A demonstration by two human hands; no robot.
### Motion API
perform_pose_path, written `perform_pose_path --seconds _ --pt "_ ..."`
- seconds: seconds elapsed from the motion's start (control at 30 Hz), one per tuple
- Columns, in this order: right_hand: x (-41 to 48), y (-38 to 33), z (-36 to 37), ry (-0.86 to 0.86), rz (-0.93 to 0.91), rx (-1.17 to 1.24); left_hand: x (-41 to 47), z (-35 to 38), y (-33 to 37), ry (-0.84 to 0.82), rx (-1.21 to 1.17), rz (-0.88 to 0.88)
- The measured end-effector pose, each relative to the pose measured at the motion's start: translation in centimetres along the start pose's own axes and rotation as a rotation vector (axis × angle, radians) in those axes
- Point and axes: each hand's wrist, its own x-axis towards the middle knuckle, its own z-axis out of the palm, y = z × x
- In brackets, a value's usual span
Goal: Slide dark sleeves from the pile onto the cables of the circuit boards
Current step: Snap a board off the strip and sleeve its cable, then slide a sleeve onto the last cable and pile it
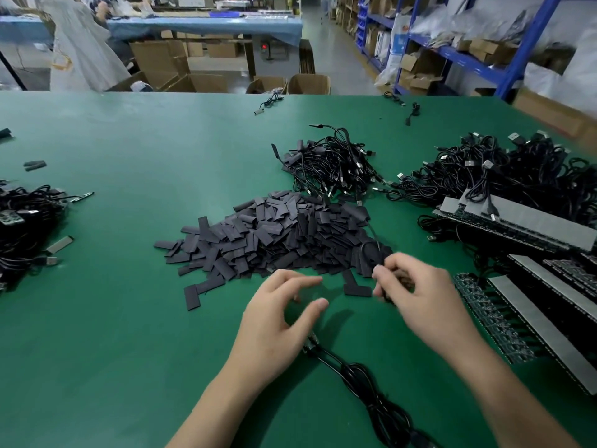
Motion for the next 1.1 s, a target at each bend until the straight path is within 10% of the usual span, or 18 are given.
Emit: perform_pose_path --seconds 0.23,0.57,0.87,1.1 --pt "10.1 -2.5 -2.6 0.084 -0.024 -0.355 -0.1 -0.7 -0.1 -0.204 0.434 0.0" --pt "26.2 -8.5 -3.0 0.096 0.017 -0.502 0.0 -1.9 -0.5 -0.331 0.329 0.056" --pt "8.3 -3.4 1.0 0.045 -0.065 -0.1 0.2 -1.2 0.3 -0.281 -0.277 -0.141" --pt "-1.9 -0.9 3.6 -0.329 0.047 0.232 0.2 -0.4 0.8 -0.168 -0.62 -0.257"
